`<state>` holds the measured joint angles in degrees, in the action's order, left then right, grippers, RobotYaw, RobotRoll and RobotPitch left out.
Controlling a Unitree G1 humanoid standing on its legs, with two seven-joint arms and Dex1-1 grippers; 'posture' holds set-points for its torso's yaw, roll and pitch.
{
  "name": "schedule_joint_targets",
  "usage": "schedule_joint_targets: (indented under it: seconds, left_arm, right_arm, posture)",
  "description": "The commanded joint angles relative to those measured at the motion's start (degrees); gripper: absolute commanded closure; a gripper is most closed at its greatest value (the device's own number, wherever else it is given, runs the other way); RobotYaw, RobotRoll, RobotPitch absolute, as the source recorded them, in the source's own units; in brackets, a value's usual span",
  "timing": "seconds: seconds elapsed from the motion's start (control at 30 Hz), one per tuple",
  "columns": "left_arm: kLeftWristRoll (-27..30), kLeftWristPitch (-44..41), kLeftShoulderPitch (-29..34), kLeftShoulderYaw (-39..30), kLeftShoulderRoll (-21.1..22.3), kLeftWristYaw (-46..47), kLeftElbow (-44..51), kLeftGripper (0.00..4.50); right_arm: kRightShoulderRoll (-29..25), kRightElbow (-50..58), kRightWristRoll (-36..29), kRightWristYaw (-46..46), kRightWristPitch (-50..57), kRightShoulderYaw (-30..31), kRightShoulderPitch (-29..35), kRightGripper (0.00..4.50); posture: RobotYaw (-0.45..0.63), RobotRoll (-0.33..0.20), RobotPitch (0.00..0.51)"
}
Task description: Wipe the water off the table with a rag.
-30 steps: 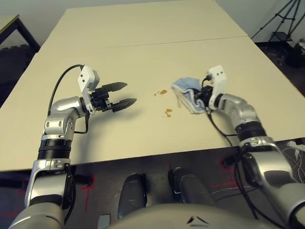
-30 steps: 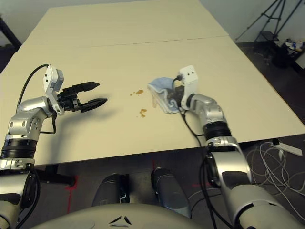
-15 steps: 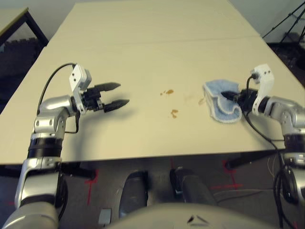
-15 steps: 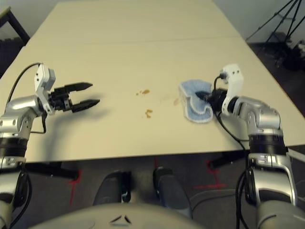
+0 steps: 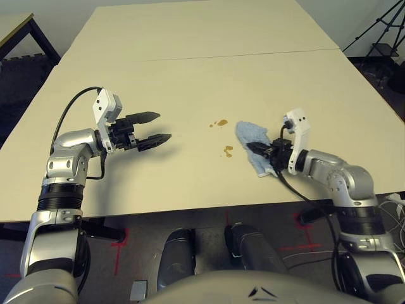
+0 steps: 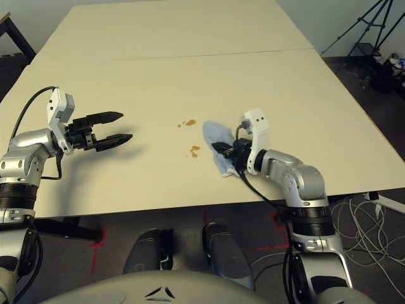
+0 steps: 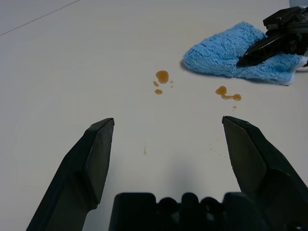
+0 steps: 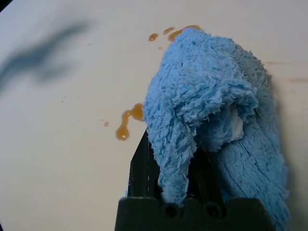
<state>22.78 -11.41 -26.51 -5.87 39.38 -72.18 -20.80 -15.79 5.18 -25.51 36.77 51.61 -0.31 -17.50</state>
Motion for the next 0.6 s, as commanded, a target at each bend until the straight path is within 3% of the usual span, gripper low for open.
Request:
schedule_joint_targets:
  seconds: [0.03,0.33,0.6]
  left_arm:
    - [0.2,-0.1,1.3,-0.4,0.9,-0.3,1.9,0.00]
    - [0.4,-1.1,2.8,-0.7,0.9,0.2,3.7,0.00]
    - [0.4,-1.5,2.6,-0.4,0.4,0.6,4.0,0.00]
  right_arm:
    - [2.7,-0.4,-0.3,0.6,3.4,8.7,2.8,4.48]
    - [6.3,0.8,-1.2,1.0,5.4,15.4,2.0,4.48]
    - [5.7,0.0,-0.4,1.1,5.2,15.7,0.4,4.48]
  posture:
    - [-0.16,0.000,0.135]
    - [-0.16,0.000,0.148]
    - [-0.16,0.000,0.150]
